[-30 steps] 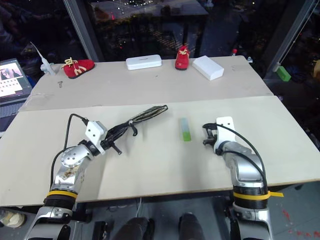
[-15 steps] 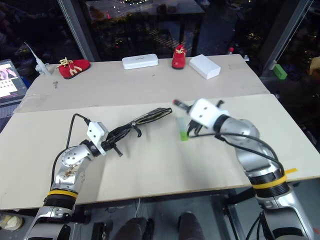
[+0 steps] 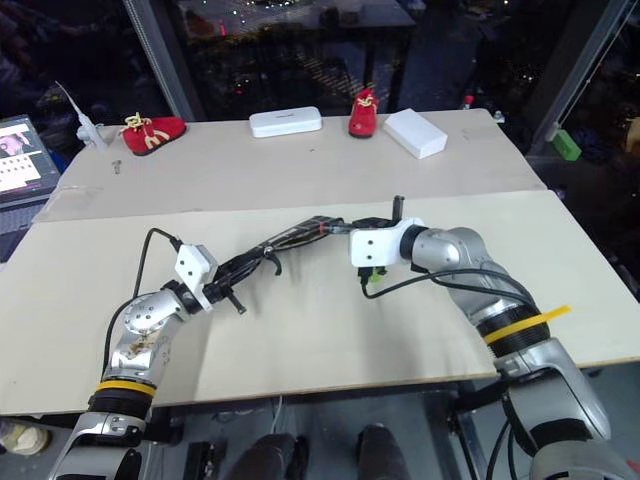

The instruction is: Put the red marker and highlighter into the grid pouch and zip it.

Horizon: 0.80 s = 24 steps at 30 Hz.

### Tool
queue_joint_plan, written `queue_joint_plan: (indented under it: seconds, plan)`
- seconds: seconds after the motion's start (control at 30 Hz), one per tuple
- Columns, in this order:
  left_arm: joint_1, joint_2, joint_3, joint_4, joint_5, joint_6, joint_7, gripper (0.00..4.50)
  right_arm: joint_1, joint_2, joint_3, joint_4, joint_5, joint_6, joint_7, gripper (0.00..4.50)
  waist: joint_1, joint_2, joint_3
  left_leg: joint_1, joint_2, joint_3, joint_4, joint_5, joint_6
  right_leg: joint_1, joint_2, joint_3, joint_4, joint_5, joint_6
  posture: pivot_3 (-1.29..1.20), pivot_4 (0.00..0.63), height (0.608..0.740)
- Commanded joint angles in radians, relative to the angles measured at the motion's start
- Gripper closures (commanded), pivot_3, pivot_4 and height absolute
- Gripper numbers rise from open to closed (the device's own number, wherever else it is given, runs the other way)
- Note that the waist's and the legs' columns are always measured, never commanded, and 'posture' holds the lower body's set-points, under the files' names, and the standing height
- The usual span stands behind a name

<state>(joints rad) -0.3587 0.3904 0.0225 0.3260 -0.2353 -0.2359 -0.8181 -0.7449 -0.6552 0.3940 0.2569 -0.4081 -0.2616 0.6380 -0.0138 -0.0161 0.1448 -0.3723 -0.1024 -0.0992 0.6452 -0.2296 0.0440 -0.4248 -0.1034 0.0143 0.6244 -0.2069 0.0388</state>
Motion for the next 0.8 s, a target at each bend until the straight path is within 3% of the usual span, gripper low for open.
queue_joint_plan:
  seconds: [0.03, 0.4, 0.6, 0.8]
  plan:
    - [-0.003, 0.005, 0.002, -0.048, -0.008, 0.002, -0.005, 4.50, -0.070, 0.017, 0.009, 0.055, -0.047, -0.060, -0.022, 4.00, -0.002, 0.000, 0.000, 0.000, 0.000, 0.000, 0.000, 0.000, 0.000, 0.000, 0.000, 0.000, 0.000, 0.000, 0.000, 0.00, 0.150, 0.740]
    - [0.005, 0.011, -0.012, -0.072, -0.007, 0.023, -0.025, 4.50, -0.184, 0.111, 0.073, 0.222, -0.161, -0.187, -0.079, 4.00, -0.003, 0.000, 0.000, 0.000, 0.000, 0.000, 0.000, 0.000, 0.000, -0.001, 0.001, 0.000, 0.000, 0.000, -0.001, 0.00, 0.150, 0.740]
    - [-0.015, 0.015, -0.013, -0.067, -0.007, 0.031, -0.037, 4.50, -0.258, 0.243, 0.179, 0.339, -0.259, -0.271, -0.137, 4.00, -0.012, 0.000, 0.000, 0.000, 0.001, 0.000, 0.000, 0.000, -0.001, -0.002, 0.002, 0.002, 0.002, 0.001, -0.002, 0.00, 0.150, 0.740]
    - [-0.013, 0.013, -0.010, -0.079, -0.008, 0.037, -0.031, 4.50, -0.322, 0.349, 0.189, 0.454, -0.251, -0.303, -0.171, 4.00, -0.009, 0.000, 0.000, 0.000, 0.001, -0.001, -0.001, 0.000, -0.002, -0.003, 0.003, 0.002, 0.002, 0.001, -0.002, 0.00, 0.150, 0.740]
